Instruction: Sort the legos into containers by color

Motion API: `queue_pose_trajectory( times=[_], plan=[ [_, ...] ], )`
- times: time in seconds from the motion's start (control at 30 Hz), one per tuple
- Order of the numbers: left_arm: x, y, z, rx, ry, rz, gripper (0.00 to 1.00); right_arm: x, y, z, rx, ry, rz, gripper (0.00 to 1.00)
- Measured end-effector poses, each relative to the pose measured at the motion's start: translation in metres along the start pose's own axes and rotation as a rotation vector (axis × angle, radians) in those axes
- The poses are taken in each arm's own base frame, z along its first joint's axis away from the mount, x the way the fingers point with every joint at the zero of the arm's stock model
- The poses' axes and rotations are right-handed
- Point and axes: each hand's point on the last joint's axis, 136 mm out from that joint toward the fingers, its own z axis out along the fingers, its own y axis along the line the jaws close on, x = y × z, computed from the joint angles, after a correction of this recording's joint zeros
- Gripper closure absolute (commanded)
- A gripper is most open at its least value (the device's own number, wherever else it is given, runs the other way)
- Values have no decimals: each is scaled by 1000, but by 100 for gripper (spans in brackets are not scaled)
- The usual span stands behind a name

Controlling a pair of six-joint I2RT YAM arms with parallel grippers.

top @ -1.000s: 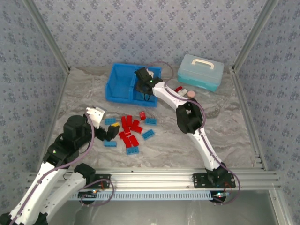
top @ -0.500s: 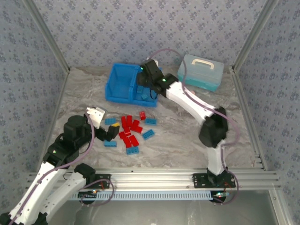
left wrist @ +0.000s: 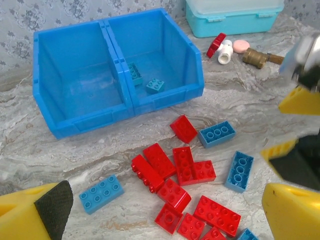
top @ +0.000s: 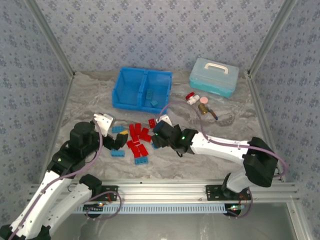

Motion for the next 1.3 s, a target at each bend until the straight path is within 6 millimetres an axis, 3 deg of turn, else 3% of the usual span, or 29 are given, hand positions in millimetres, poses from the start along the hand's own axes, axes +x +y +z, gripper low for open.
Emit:
queue_pose_trajectory(
  times=[0.4, 0.7, 0.83, 1.0, 1.3],
  plan=[
    [3, 5, 3, -27, 19, 0, 1, 31, 19, 57, -72, 197, -101, 0],
    [10, 8, 6, -45, 51, 3, 1, 40, 34, 77, -100, 264, -80, 0],
    [11, 9, 6, -49, 54, 3, 1, 45, 39, 85, -92, 283, -55, 12],
    [11, 8, 6, -49, 54, 3, 1, 45, 37, 89, -63, 278, -37, 37],
    [11, 9, 6, -52, 54, 3, 1, 47, 36, 84, -43, 272, -12, 45]
  ],
)
